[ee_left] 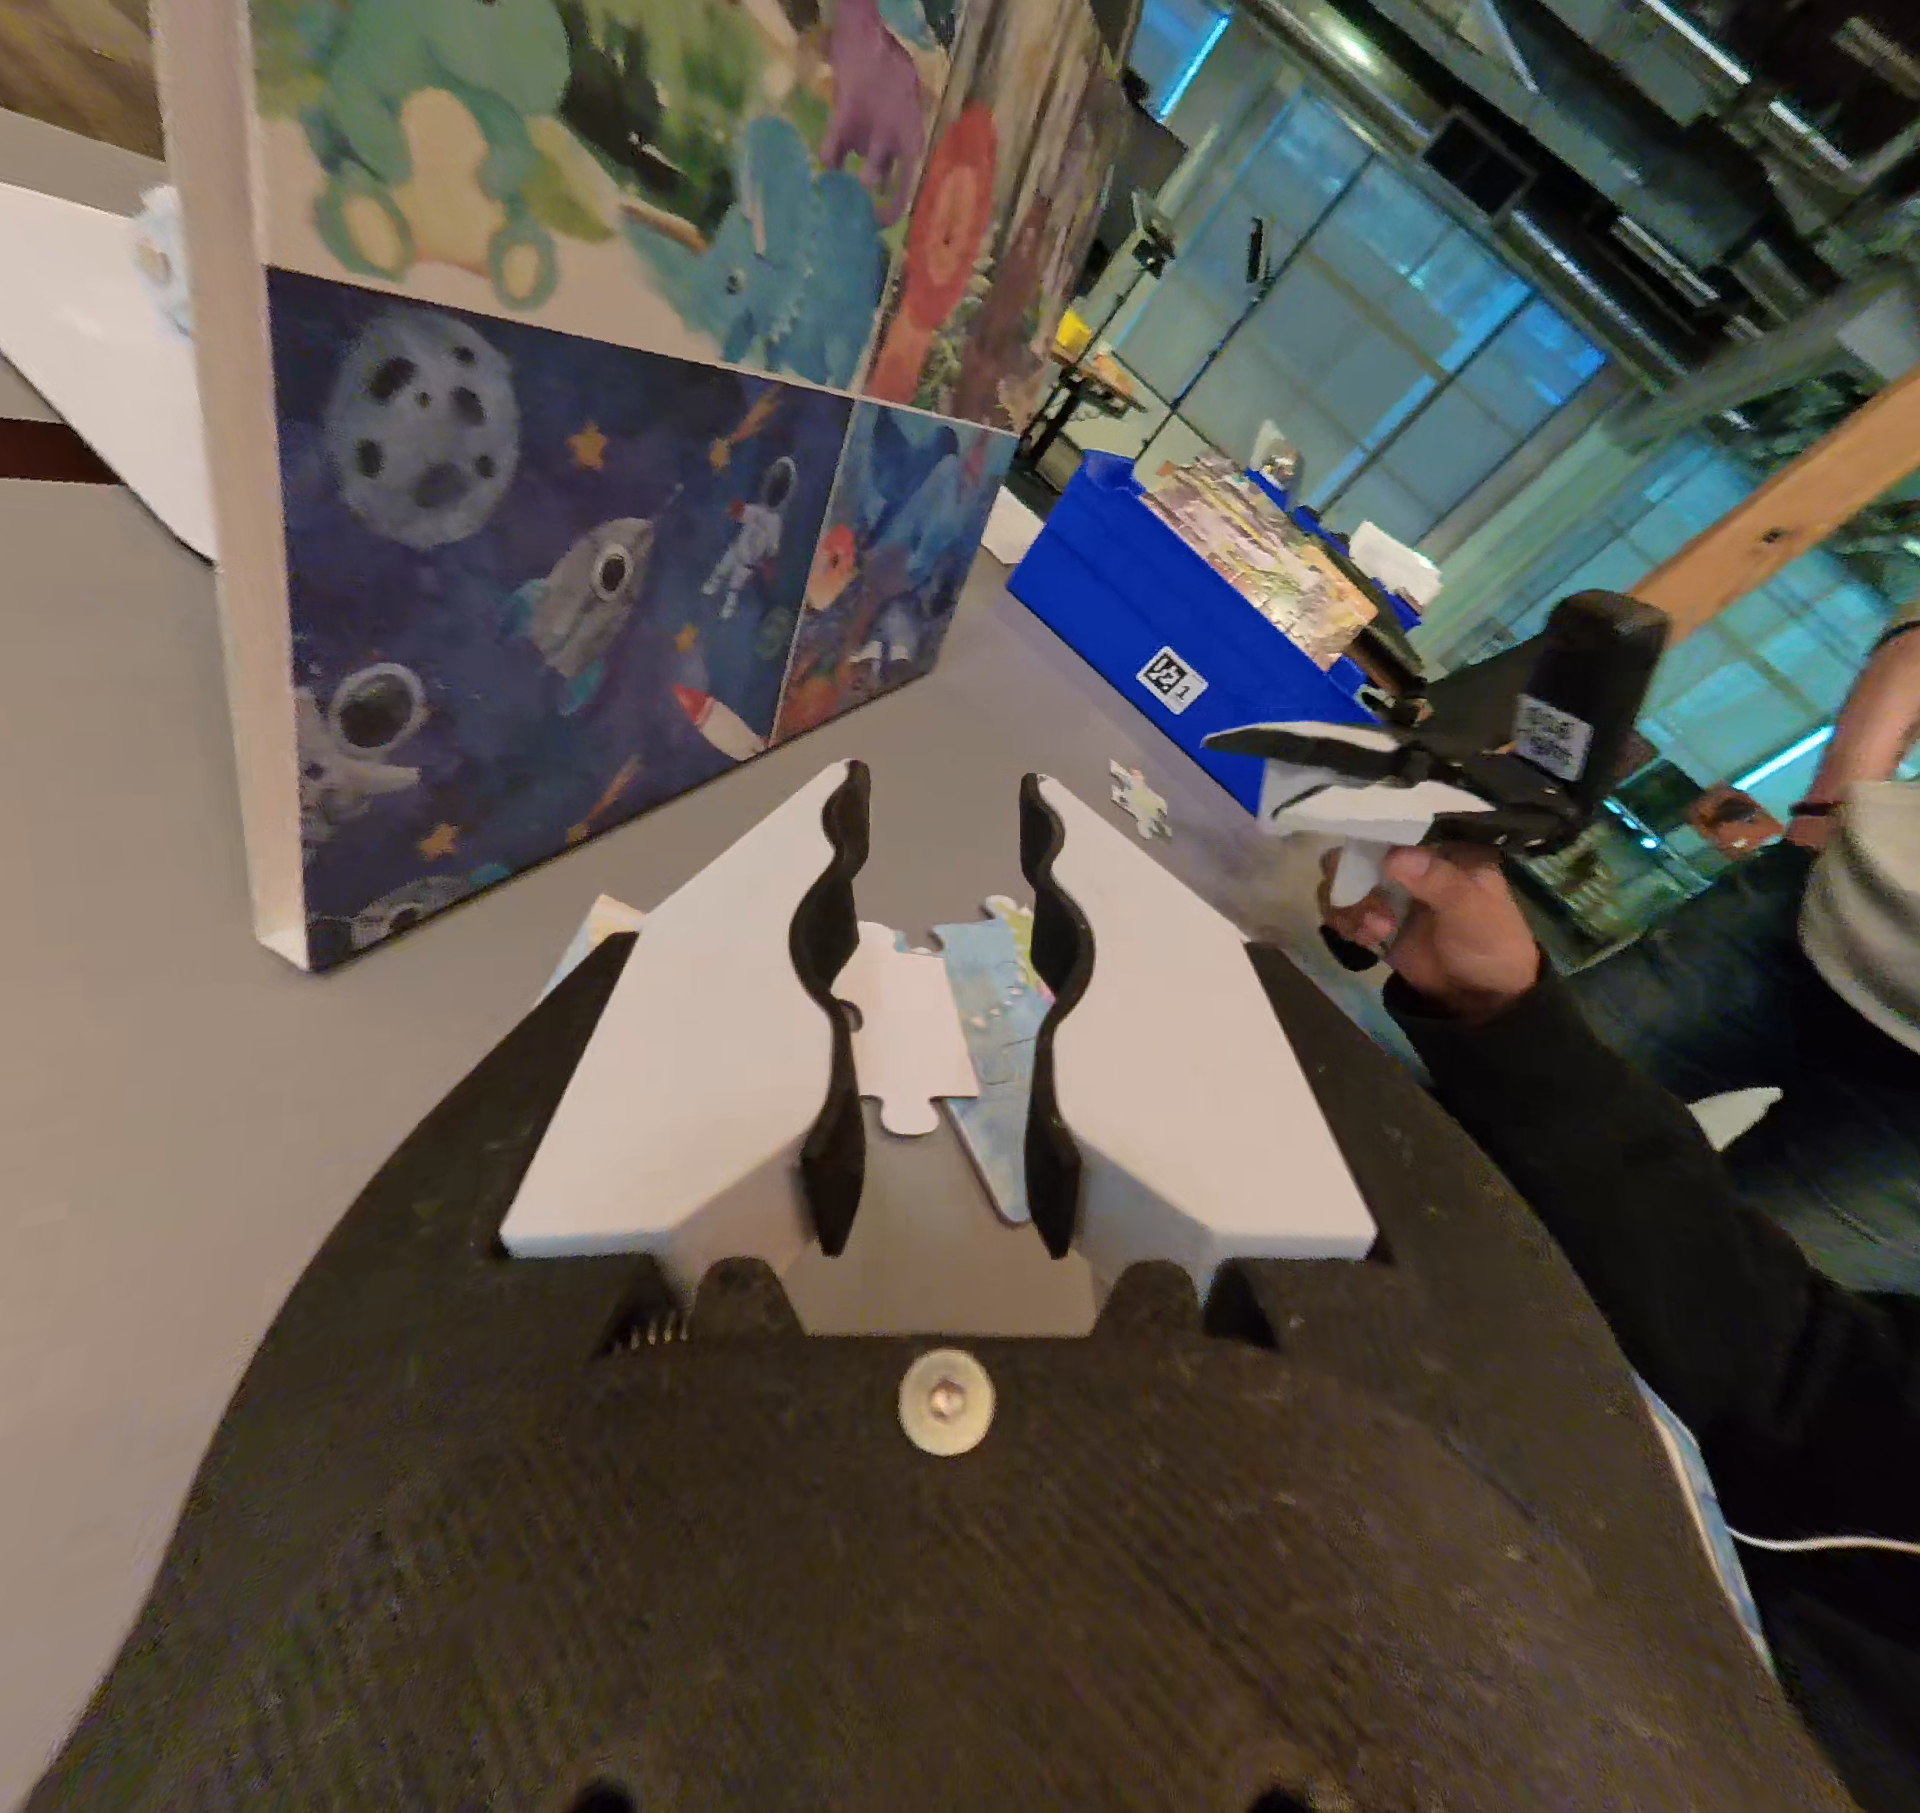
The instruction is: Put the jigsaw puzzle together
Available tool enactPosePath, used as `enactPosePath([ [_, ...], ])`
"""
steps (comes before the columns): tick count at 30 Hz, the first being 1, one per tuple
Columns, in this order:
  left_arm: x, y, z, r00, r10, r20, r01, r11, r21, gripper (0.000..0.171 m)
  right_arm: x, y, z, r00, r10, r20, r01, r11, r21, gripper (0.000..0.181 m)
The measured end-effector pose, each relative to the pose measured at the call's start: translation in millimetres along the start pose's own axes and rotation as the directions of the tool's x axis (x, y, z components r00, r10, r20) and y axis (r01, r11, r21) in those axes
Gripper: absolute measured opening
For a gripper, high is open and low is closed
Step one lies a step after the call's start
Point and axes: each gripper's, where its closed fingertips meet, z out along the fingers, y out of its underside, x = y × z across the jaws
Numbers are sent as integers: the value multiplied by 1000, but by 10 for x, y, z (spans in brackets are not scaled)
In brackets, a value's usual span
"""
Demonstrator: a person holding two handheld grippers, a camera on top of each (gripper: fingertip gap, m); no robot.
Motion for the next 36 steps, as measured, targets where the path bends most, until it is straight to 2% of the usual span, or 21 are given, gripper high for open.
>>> enactPosePath([
  [3, 50, 38, 28, 1000, -2, -30, 2, 1000, -6, 26, -117, 214, 165, 997, 18, 74, -11, 995, -98, 75],
  [11, 139, 101, 72, 997, 67, -43, -69, 997, -27, 25, -210, 569, 349, 983, -181, 44, 186, 935, -304, 88],
  [21, 217, 155, 101, 987, 137, -81, -140, 989, -38, 24, -231, 601, 367, 984, -169, 62, 180, 929, -322, 86],
  [24, 226, 174, 114, 986, 142, -85, -147, 988, -51, 24, -228, 596, 364, 984, -165, 61, 176, 931, -320, 80],
  [28, 234, 184, 117, 985, 153, -83, -158, 986, -54, 24, -212, 588, 353, 988, -146, 53, 155, 936, -316, 65],
  [31, 235, 188, 119, 984, 155, -84, -160, 985, -57, 24, -185, 582, 332, 992, -116, 47, 125, 941, -313, 47],
  [36, 231, 188, 119, 985, 149, -85, -154, 986, -58, 24, -133, 565, 310, 996, -88, 26, 92, 948, -304, 31],
])
